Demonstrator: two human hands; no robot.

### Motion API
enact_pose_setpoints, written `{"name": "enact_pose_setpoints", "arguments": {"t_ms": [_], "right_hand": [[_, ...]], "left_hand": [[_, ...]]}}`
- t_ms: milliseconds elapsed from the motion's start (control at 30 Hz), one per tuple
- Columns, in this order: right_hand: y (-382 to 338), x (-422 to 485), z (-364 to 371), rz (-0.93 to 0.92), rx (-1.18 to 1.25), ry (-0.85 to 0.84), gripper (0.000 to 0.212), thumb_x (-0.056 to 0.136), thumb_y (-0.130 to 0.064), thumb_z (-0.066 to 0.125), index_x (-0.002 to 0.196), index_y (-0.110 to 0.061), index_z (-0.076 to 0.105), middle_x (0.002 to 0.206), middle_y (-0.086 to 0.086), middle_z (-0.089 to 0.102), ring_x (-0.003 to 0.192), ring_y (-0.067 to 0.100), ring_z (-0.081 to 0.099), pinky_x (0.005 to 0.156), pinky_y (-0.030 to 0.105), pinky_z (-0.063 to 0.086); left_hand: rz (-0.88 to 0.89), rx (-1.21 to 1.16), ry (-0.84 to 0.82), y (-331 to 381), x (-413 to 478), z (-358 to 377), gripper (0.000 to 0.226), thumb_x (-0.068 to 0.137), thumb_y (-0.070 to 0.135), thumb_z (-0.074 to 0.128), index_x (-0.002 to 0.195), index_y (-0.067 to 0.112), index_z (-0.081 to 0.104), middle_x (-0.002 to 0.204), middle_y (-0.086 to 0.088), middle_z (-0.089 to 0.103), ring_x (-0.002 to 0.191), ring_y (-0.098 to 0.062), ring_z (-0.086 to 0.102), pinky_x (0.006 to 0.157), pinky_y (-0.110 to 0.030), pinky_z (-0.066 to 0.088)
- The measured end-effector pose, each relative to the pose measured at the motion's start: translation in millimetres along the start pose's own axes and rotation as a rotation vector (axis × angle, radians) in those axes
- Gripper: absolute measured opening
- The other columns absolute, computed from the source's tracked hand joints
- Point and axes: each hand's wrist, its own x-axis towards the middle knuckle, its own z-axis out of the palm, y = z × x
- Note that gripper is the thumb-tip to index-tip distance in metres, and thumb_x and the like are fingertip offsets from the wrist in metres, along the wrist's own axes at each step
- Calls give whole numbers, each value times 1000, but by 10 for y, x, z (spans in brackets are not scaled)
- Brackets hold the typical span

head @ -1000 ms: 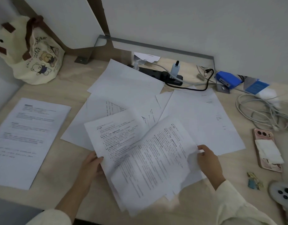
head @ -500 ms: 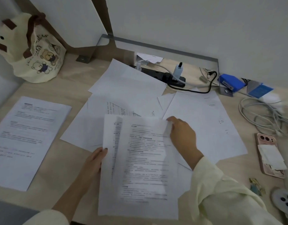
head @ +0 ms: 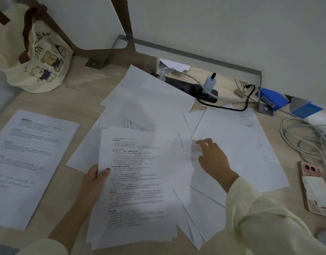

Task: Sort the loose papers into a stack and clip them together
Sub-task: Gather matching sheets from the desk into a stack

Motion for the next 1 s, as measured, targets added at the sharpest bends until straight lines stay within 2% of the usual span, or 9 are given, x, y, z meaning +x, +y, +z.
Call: {"name": "enact_pose_setpoints", "arguments": {"t_ms": [100, 167, 233, 400, 533, 633, 700, 833, 1000], "right_hand": [[-42, 198, -51, -218, -177, -76, 64, 87, -9, 53, 143, -21, 23, 152, 5, 19, 129, 26, 35, 105, 32, 33], [-76, 319, -90, -325, -305, -110, 70, 87, -8, 53, 145, -21, 17, 155, 3, 13, 134, 25, 28, 110, 31, 25], [-80, 407, -136, -370, -408, -119, 73, 86, -8, 54, 146, -19, 13, 153, 3, 17, 132, 25, 30, 110, 31, 25], [-67, 514, -184, -393, -496, -110, 62, 85, -20, 61, 137, -11, 28, 140, 7, 34, 121, 24, 39, 100, 30, 34], [2, 526, -240, -384, -544, -105, 49, 83, -39, 60, 122, -10, 50, 126, 9, 44, 119, 27, 38, 108, 34, 26], [73, 490, -223, -369, -490, 53, 37, 80, -40, 66, 106, -14, 63, 108, 8, 59, 108, 27, 53, 104, 35, 36], [111, 394, -233, -290, -338, 47, 27, 93, -27, 48, 115, -14, 56, 109, 6, 63, 106, 26, 56, 97, 33, 37], [263, 199, -356, -170, -147, 241, 20, 94, -14, 44, 106, -10, 59, 86, 9, 69, 80, 31, 62, 68, 32, 32], [423, -76, -614, 26, 33, 425, 20, 94, -14, 43, 104, -7, 59, 85, 15, 67, 82, 37, 59, 70, 37, 36]], "left_hand": [[-4, 40, 30, 29, 128, -50, 19, 93, 16, 48, 104, 2, 55, 100, -11, 62, 89, -27, 58, 68, -32, 44], [-23, 62, 20, 29, 208, -58, 22, 93, 19, 48, 106, 3, 56, 104, -11, 63, 92, -26, 59, 72, -33, 44], [-46, 70, 12, 28, 265, -47, 23, 93, 20, 48, 106, 3, 56, 105, -11, 63, 94, -28, 59, 76, -35, 45], [-92, 75, 8, 28, 295, 4, 21, 94, 16, 47, 104, 0, 56, 94, -8, 61, 89, -27, 58, 75, -35, 42], [-108, 73, 7, 36, 313, 1, 19, 94, 18, 47, 104, 4, 57, 99, -7, 63, 89, -25, 58, 77, -36, 44], [-94, 75, -12, 37, 311, -3, 20, 94, 19, 47, 105, 7, 58, 101, -9, 65, 90, -26, 62, 80, -41, 49], [-86, 77, -26, 32, 288, 3, 21, 94, 20, 47, 107, 9, 58, 101, -8, 66, 91, -26, 63, 83, -43, 49], [-79, 42, -21, 9, 213, 34, 22, 95, 19, 46, 112, 9, 55, 103, -9, 64, 90, -27, 62, 72, -37, 49], [-64, -31, 6, -26, 100, 43, 23, 95, 12, 45, 115, 5, 52, 103, -12, 61, 88, -28, 59, 70, -35, 46]]}}
